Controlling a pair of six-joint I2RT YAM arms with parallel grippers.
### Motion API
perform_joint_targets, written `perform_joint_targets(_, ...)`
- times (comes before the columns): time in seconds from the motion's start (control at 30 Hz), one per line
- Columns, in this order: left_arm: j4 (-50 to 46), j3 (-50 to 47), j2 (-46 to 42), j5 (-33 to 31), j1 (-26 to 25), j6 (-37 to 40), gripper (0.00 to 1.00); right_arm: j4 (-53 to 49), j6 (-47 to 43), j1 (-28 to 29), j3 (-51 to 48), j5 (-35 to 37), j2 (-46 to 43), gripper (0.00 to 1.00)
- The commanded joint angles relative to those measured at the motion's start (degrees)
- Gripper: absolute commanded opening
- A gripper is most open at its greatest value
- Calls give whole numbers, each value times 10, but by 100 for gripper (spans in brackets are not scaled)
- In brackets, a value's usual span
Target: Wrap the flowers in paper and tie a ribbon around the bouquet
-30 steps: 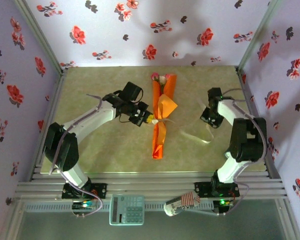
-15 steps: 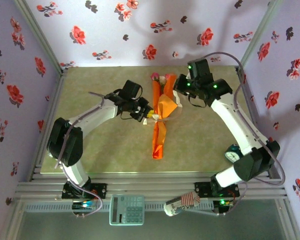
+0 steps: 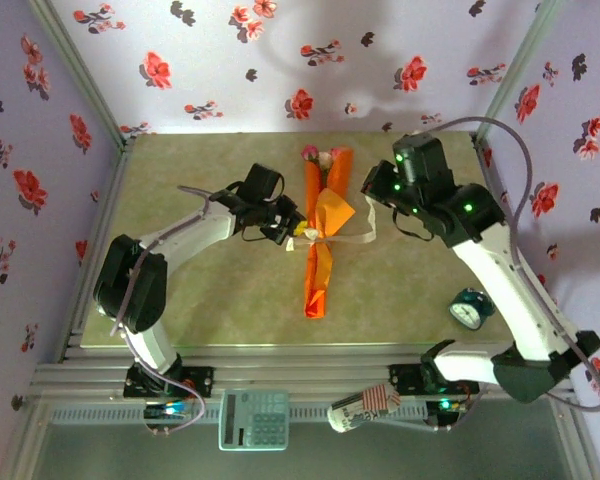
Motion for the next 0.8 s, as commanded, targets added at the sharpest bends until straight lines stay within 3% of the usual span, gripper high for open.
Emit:
perform_joint_targets(0.0, 10, -4, -11, -5, 4, 19, 0, 44, 0, 3, -6, -71, 36, 0)
perform_joint_targets(0.27, 43, -13, -14, -11, 2, 54, 0, 97, -32, -5, 154, -233, 240, 0)
perform_joint_targets(0.4, 64, -25, -25, -43, -4, 103, 0, 153, -37, -17, 226, -276, 341, 0)
perform_joint_targets(0.57, 157, -92, -51, -86, -18, 158, 0, 184, -33, -20, 330, -401, 467, 0)
perform_joint_targets(0.77, 288, -171, -56, -126, -37, 209, 0, 221, -19, 12, 331, -518, 529, 0)
